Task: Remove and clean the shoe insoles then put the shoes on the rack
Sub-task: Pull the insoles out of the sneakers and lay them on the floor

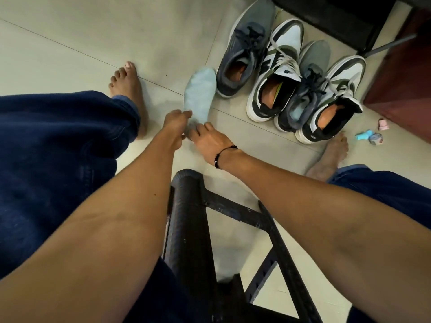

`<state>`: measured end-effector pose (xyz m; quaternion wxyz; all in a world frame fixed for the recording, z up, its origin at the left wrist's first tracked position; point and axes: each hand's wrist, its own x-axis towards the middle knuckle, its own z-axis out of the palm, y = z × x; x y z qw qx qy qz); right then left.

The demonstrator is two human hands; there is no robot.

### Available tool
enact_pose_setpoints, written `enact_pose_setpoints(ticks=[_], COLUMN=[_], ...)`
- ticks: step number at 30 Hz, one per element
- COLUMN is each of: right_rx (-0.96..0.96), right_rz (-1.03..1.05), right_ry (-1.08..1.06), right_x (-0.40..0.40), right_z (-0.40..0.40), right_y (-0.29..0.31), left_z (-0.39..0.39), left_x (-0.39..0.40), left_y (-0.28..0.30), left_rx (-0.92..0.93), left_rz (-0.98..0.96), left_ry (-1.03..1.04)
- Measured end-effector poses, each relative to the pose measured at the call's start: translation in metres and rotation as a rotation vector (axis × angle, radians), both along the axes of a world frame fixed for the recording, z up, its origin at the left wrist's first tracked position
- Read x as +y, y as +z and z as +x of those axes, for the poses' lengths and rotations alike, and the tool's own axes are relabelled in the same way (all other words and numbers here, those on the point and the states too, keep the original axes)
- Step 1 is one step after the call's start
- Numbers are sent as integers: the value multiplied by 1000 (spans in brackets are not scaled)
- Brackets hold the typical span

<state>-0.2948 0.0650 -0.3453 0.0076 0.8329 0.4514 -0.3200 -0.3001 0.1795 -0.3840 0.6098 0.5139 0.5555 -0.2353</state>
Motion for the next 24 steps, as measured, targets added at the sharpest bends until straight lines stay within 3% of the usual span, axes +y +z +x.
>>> enact_pose_setpoints(ticks=[6,11,16,20,24], right_rx=[151,125,-91,-145,-99], right_rz=[-148,-183,-39,5,-78], right_ry=[-155,-508,-906,-1053,-1101], right_x=[-20,-69,-98,-103,-103], right_z=[5,35,81,113,138], right_y=[-23,-38,-61,-74,-85], left_z=[-13,-4,20,52,77], left_x=[1,-42,-91,-129,-158], left_y=[-19,-22,-28,-30,-22], left_rx=[125,92,5,-115,-144], left_rz=[128,-33,-130,-211,-370], left_ry=[-81,-145,-171,-138,49])
